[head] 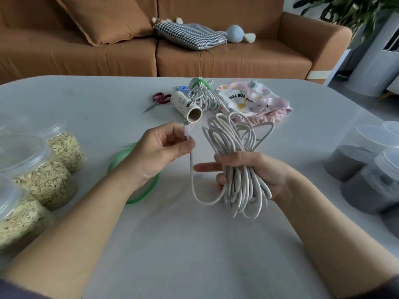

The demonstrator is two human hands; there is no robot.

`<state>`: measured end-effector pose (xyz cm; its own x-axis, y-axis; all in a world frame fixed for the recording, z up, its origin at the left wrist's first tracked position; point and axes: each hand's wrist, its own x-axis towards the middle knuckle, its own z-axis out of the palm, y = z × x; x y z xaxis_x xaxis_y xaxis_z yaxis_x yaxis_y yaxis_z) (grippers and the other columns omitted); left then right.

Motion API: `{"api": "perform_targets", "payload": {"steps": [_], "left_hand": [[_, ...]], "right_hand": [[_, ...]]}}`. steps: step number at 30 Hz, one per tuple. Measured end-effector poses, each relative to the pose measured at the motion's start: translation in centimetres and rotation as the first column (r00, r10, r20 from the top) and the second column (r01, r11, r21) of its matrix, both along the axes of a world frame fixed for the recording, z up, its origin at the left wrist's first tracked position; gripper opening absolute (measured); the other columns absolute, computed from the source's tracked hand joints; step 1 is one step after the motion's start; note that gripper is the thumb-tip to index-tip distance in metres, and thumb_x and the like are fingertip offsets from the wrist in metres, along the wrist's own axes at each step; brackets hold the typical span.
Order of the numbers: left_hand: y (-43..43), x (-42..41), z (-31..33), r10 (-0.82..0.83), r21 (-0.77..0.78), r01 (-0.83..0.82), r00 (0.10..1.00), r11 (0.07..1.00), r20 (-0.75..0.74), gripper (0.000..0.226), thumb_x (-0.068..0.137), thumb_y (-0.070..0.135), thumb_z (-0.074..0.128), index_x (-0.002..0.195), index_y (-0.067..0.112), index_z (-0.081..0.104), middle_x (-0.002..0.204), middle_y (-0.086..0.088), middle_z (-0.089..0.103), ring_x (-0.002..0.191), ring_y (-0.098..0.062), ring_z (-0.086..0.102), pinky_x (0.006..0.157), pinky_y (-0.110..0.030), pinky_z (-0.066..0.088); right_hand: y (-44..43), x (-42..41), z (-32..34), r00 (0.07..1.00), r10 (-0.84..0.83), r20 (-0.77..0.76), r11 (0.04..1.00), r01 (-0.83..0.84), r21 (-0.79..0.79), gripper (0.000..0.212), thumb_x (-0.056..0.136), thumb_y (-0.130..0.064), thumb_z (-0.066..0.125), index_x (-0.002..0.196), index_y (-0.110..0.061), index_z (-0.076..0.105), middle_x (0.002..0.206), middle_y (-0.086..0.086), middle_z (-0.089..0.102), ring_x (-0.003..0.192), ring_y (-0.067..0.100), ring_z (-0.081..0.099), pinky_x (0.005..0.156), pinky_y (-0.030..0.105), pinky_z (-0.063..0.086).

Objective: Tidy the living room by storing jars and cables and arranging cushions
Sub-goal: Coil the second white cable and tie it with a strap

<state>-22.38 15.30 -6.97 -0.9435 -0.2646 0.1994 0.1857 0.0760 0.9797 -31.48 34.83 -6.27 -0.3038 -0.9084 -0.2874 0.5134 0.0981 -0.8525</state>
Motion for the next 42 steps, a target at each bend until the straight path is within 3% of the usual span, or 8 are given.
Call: {"api": "perform_targets", "payload": {"steps": [3, 16, 19, 24, 27, 31, 37, 42], "left_hand": [[0.2, 0.1, -0.1, -0.016, -0.009, 0.017, 1.0, 1.0, 0.012, 0.02, 0.065, 0.015, 0.081, 0.06, 0.025, 0.064, 0.069, 0.004, 0.057, 0.079, -0.019, 0.051, 0.074, -0.019, 0.045], [0.5, 0.4, 0.8, -0.033, 0.043, 0.032, 0.999, 0.999, 0.011, 0.023, 0.066, 0.009, 0.068, 0.085, -0.003, 0.059, 0.063, 0.008, 0.066, 0.06, -0.003, 0.061, 0.061, -0.011, 0.046], [0.0, 0.4, 0.7, -0.04, -0.008, 0.041, 0.996, 0.999, 0.078, 0.044, 0.068, 0.01, 0.077, 0.098, -0.014, 0.057, 0.068, 0.002, 0.071, 0.059, -0.005, 0.058, 0.058, -0.014, 0.04], [-1.1, 0.4, 0.5, 0.054, -0.171, -0.036, 0.993, 0.985, 0.1, 0.008, 0.086, 0.005, 0.067, 0.084, 0.013, 0.068, 0.072, 0.002, 0.071, 0.058, -0.002, 0.054, 0.062, -0.02, 0.04], [-2.8, 0.6, -0.2, 0.429, -0.695, -0.33, 0.903, 0.639, -0.034, 0.018, 0.083, 0.007, 0.061, 0.08, 0.024, 0.067, 0.074, 0.009, 0.065, 0.067, -0.01, 0.055, 0.07, -0.029, 0.045], [-4.6, 1.0, -0.4, 0.513, -0.908, -0.224, 0.858, 0.353, -0.013, 0.035, 0.079, -0.001, 0.05, 0.095, 0.026, 0.064, 0.107, 0.006, 0.057, 0.106, -0.021, 0.048, 0.087, -0.035, 0.035], [-5.0, 0.8, -0.8, 0.604, -0.948, -0.092, 0.788, 0.305, 0.118, 0.016, 0.086, 0.017, 0.055, 0.091, 0.031, 0.062, 0.103, 0.005, 0.053, 0.108, -0.023, 0.048, 0.085, -0.037, 0.03], [-3.7, 0.5, -0.8, 0.583, -0.927, -0.19, 0.812, 0.323, 0.037, 0.004, 0.092, 0.018, 0.051, 0.089, 0.019, 0.054, 0.091, -0.002, 0.061, 0.09, -0.031, 0.055, 0.077, -0.039, 0.043]], "right_hand": [[-0.4, 0.2, -0.1, 0.992, 0.126, -0.02, 0.988, -0.127, -0.083, 0.015, 0.079, -0.013, 0.06, 0.082, -0.012, 0.045, 0.13, 0.022, 0.059, 0.066, 0.01, 0.059, 0.058, 0.03, 0.053], [-0.9, 1.1, -0.2, 0.989, 0.144, 0.046, 0.978, -0.135, -0.158, 0.009, 0.082, -0.008, 0.056, 0.084, -0.013, 0.049, 0.129, 0.018, 0.058, 0.068, 0.01, 0.058, 0.061, 0.029, 0.052], [-1.1, 1.1, -0.4, 0.996, 0.083, 0.011, 0.992, -0.082, -0.098, 0.022, 0.075, -0.012, 0.063, 0.095, -0.011, 0.055, 0.105, 0.01, 0.067, 0.065, 0.011, 0.055, 0.06, 0.027, 0.05], [-1.2, 1.2, -0.2, 0.993, -0.099, -0.064, 0.994, 0.096, -0.048, 0.023, 0.076, -0.01, 0.059, 0.098, -0.01, 0.062, 0.067, 0.002, 0.056, 0.061, 0.013, 0.053, 0.056, 0.024, 0.049], [-1.2, 1.0, -0.2, 0.983, -0.167, -0.082, 0.978, 0.154, -0.141, 0.012, 0.067, -0.009, 0.067, 0.078, -0.012, 0.062, 0.064, 0.001, 0.05, 0.063, 0.014, 0.051, 0.072, 0.03, 0.045], [-1.4, 0.9, -0.4, 0.939, -0.3, -0.168, 0.944, 0.268, -0.192, 0.013, 0.069, -0.004, 0.064, 0.068, -0.009, 0.053, 0.063, 0.004, 0.051, 0.065, 0.021, 0.06, 0.098, 0.048, 0.045], [-2.2, 1.4, -0.8, 0.755, -0.479, -0.448, 0.878, 0.419, -0.233, 0.019, 0.068, -0.006, 0.058, 0.055, -0.02, 0.057, 0.056, 0.004, 0.054, 0.059, 0.025, 0.051, 0.06, 0.037, 0.046], [-2.3, 1.4, -1.0, 0.673, -0.518, -0.528, 0.851, 0.467, -0.239, 0.018, 0.07, -0.01, 0.06, 0.056, -0.021, 0.059, 0.058, 0.006, 0.056, 0.061, 0.025, 0.052, 0.06, 0.04, 0.047]]}}
